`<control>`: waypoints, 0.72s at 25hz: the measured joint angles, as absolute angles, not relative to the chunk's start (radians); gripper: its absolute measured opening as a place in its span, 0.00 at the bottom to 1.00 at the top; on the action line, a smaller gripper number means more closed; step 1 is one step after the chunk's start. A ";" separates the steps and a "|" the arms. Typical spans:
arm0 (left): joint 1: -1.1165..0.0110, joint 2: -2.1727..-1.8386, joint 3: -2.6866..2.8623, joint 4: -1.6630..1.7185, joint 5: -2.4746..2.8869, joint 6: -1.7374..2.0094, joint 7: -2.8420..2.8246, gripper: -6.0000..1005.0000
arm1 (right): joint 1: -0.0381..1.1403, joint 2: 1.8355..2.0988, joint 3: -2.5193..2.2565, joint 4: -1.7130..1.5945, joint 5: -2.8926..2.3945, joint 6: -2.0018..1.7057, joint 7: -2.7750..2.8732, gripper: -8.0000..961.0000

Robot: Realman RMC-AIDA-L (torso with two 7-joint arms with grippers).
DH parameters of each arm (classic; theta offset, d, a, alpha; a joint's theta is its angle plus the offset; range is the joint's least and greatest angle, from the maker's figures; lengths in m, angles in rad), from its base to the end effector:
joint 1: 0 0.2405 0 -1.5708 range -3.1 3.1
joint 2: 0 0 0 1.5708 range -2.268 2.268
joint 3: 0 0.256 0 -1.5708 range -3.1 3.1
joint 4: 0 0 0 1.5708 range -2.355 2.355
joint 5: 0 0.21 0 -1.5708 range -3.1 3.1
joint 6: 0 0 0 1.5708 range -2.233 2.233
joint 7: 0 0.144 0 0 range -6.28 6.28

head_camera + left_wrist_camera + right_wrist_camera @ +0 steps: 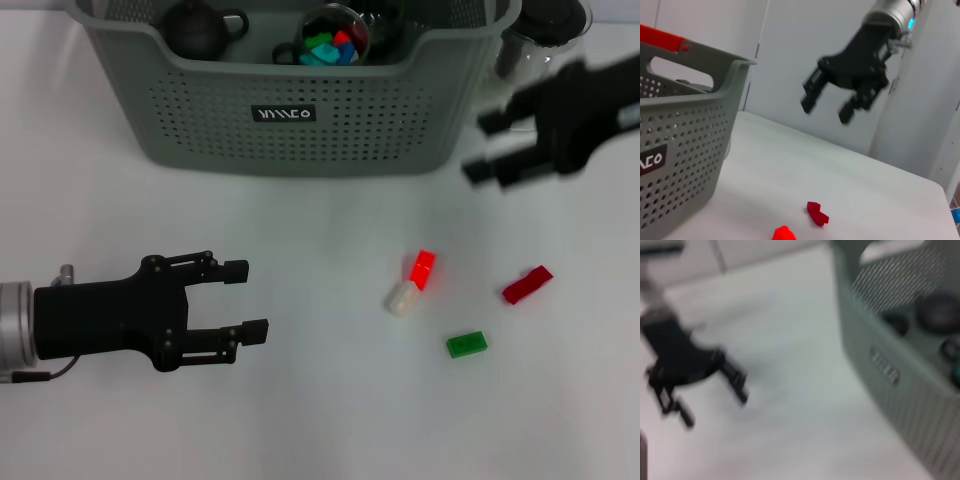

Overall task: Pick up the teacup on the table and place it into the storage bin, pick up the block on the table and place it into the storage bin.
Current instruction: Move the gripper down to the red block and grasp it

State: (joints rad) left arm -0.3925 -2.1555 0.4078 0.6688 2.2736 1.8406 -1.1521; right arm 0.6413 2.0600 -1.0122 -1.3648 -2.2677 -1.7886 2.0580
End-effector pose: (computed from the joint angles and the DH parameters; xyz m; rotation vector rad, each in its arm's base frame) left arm -0.2966 0.2435 -0.0133 -2.8121 -0.6084 -0.8124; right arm 0.1526 0.3510 0.0541 -2.9375 0.4974 -0.0057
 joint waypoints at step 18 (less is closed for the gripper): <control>-0.383 -2.160 0.399 0.667 2.274 1.825 -1.152 0.76 | 0.668 2.101 -1.426 -1.247 -2.452 -1.544 2.075 0.67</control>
State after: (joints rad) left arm -0.3835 -2.1596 0.3988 0.6672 2.2738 1.8251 -1.1519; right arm 0.6679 2.1008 -1.4262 -1.2466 -2.4519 -1.5435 2.0749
